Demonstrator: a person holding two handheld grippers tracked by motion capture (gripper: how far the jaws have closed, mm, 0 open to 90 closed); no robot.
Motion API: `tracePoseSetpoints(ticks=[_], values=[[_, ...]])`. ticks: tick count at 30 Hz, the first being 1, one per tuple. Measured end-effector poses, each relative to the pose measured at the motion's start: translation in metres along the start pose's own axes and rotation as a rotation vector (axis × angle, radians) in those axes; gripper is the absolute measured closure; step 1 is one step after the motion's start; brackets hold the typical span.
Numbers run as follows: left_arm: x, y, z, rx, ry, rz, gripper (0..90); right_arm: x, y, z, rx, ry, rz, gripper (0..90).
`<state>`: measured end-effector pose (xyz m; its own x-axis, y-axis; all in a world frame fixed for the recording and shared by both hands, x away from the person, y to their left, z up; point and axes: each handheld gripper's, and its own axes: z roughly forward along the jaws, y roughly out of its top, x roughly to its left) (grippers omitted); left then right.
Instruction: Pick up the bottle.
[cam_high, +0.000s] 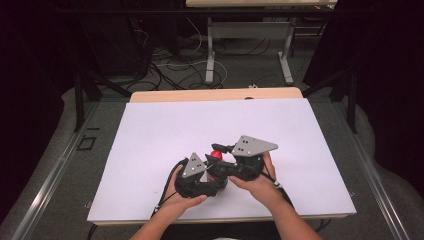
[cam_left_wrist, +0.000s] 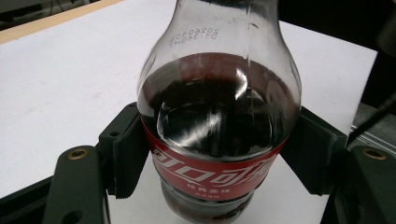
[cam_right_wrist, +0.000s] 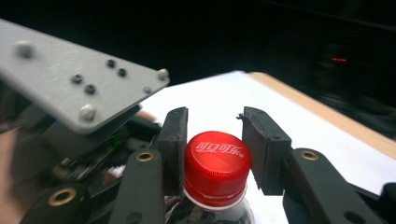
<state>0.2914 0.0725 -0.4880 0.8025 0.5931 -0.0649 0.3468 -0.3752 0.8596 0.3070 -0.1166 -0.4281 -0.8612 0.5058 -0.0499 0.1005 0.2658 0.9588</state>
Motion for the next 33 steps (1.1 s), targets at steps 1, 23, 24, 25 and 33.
tracePoseSetpoints(ticks=[1, 23, 24, 25, 33], values=[[-0.001, 0.0, 0.0, -0.004, -0.003, 0.015, 30.2, -0.005, 0.0, -0.001, 0.0, 0.048, -0.006, 61.2], [0.0, 0.001, -0.001, 0.0, 0.023, 0.004, 30.1, 0.032, 0.0, 0.012, -0.002, -0.318, -0.006, 54.3], [-0.001, 0.001, -0.001, 0.001, 0.02, 0.007, 30.1, 0.032, 0.0, 0.011, 0.0, -0.318, -0.001, 54.8], [-0.001, 0.001, -0.001, 0.001, 0.02, 0.007, 30.1, 0.031, 0.0, 0.011, -0.007, -0.313, 0.002, 54.8], [0.0, 0.002, -0.003, -0.011, 0.025, 0.015, 30.2, 0.025, -0.001, 0.003, -0.02, -0.244, 0.022, 56.3]])
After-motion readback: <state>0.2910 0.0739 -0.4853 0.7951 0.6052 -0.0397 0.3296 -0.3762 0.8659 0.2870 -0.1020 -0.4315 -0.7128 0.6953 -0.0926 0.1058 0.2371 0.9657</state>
